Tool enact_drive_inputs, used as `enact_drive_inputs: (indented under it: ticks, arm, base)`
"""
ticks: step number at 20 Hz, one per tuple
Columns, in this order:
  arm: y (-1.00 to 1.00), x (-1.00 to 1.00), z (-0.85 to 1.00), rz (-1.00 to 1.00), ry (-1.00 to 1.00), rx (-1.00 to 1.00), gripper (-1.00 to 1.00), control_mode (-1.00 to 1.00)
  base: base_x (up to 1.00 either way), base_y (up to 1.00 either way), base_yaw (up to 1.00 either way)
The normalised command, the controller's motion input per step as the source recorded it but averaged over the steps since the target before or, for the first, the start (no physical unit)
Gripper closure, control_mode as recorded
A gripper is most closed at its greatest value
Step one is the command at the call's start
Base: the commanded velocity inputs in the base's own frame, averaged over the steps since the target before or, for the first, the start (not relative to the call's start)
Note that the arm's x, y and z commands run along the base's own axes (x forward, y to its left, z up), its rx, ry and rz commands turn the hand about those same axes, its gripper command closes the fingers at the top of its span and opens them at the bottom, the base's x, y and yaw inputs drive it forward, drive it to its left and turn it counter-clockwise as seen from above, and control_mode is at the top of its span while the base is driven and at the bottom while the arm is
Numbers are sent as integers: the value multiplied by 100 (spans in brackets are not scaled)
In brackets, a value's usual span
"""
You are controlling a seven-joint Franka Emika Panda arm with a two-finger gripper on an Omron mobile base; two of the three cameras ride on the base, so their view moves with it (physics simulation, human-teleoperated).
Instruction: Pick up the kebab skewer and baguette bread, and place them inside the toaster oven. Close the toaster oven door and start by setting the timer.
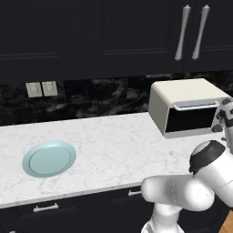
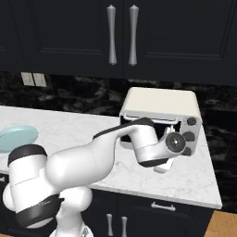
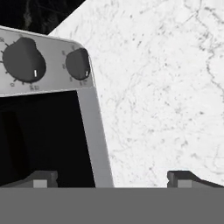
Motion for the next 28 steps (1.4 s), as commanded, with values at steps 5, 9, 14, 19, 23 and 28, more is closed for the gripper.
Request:
enact_drive_inputs:
  ticks: [5,9,14,19,23,28]
  arm:
    - [-14,4,8,34,-14,4,-100,-100]
    - [-23,15,0,25,-6,0,-100,-100]
    - [-33,12,0,6,-11,1,-100,-100]
    - [-12,17,-2,-4,-19,2,-100,-100]
    - [-1,16,-18,-8,-22,9,-100,-100]
    - [-2,31,0,-6,-16,0,-100,-100]
  base:
    - [0,0,0]
    - [0,0,0]
    - [0,0,0]
    - [0,0,0]
    - [0,0,0]
    - [0,0,0]
